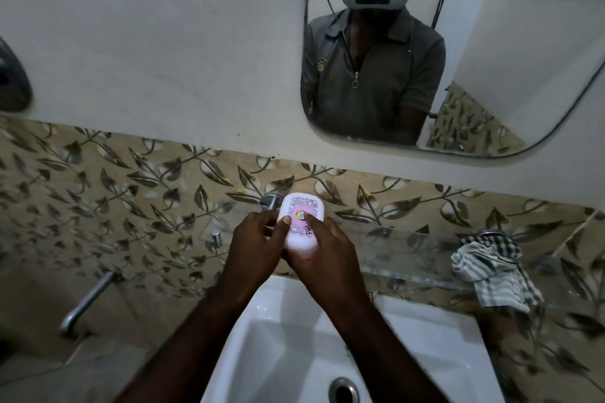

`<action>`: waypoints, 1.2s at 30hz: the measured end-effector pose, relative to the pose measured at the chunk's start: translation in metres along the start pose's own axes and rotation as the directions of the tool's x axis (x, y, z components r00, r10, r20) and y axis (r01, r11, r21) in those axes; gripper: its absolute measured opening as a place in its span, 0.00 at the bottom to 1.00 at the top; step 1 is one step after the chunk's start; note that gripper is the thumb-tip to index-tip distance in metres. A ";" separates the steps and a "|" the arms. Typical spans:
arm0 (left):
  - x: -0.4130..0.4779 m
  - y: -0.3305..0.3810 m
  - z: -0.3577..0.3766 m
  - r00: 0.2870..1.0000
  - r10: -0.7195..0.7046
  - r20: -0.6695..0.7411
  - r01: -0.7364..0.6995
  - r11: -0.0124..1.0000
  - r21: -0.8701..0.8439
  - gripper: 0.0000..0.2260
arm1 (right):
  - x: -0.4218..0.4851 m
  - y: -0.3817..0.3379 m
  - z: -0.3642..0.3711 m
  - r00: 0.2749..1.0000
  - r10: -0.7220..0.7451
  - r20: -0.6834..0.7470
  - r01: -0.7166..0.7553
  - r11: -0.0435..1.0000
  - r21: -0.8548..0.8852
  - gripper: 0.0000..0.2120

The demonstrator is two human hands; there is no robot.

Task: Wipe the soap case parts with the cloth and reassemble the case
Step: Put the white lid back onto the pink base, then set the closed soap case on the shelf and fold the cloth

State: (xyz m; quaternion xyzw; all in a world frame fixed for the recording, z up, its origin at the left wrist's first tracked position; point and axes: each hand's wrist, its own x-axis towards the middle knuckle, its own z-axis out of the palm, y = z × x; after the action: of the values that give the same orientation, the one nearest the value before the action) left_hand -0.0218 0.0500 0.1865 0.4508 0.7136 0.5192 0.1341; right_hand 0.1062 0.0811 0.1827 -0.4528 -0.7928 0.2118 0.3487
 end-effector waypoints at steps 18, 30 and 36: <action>-0.005 0.007 -0.006 0.949 0.222 -0.226 -0.206 0.974 0.092 0.13 | -0.006 0.011 -0.010 0.997 -0.081 -0.005 0.081 0.993 -0.086 0.38; -0.074 0.091 0.137 0.735 0.622 0.269 -0.554 0.780 -0.290 0.05 | -0.007 0.142 -0.180 0.815 0.343 -0.466 -0.444 0.888 -0.123 0.26; -0.081 0.106 0.165 0.704 0.606 0.370 -0.510 0.795 -0.330 0.05 | 0.010 0.169 -0.189 0.698 0.583 -0.415 -0.604 0.791 0.095 0.31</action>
State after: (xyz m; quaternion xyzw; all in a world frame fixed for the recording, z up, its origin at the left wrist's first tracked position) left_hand 0.1853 0.0945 0.1858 0.7391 0.4334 0.4836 0.1792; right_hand 0.3400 0.1783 0.2022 -0.7270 -0.5137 0.1901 0.4139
